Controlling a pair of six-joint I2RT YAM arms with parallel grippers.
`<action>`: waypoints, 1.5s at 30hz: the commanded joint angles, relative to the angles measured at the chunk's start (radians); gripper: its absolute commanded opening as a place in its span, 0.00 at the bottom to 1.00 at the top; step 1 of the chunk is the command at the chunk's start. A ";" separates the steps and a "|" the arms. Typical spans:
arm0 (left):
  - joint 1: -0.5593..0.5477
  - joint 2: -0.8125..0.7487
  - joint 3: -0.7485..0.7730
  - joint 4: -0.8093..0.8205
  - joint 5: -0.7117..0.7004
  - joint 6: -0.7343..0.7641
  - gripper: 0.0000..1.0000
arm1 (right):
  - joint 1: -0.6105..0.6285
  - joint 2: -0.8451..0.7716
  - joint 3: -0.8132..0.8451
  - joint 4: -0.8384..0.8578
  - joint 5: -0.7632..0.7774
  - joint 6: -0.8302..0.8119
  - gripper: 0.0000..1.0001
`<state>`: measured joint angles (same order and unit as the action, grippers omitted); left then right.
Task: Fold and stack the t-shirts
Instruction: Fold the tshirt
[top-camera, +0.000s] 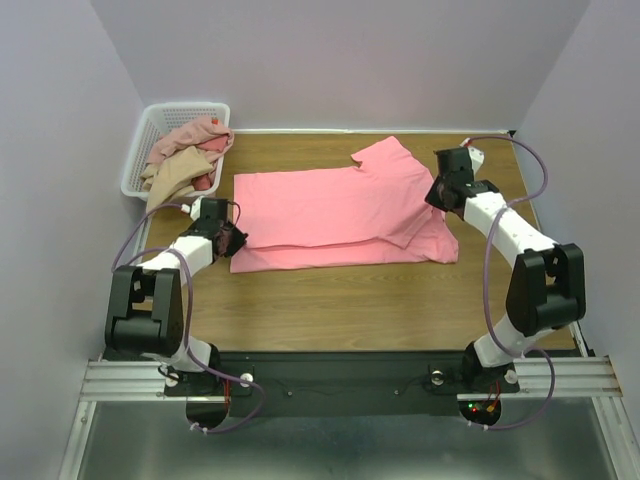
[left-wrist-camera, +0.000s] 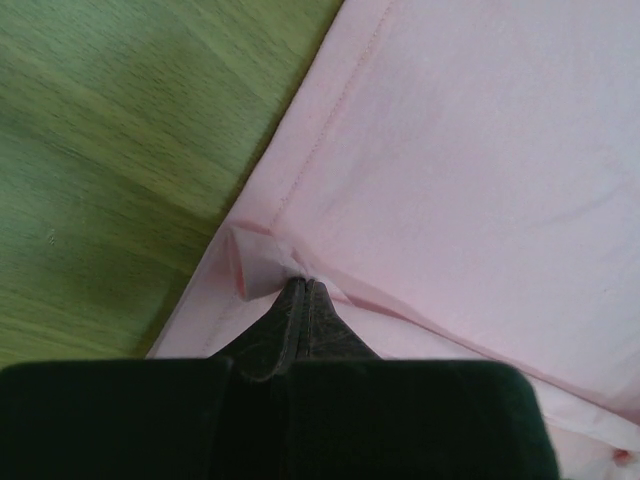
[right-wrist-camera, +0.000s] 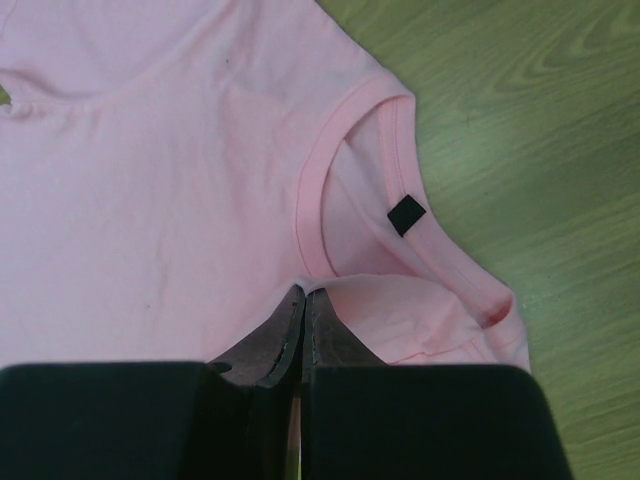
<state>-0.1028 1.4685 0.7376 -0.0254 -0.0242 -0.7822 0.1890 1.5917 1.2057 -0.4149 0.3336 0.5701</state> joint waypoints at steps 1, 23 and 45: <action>0.008 0.019 0.055 0.047 -0.023 0.037 0.00 | -0.006 0.022 0.063 0.064 0.036 -0.033 0.00; 0.009 0.056 0.128 0.056 -0.019 0.054 0.93 | -0.005 0.228 0.181 0.145 -0.094 -0.122 0.85; -0.008 -0.289 -0.155 0.153 0.135 0.029 0.99 | 0.006 0.002 -0.221 0.257 -0.599 -0.033 1.00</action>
<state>-0.1036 1.1751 0.6178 0.0319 0.0391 -0.7425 0.1894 1.5700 0.9684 -0.2520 -0.1959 0.5114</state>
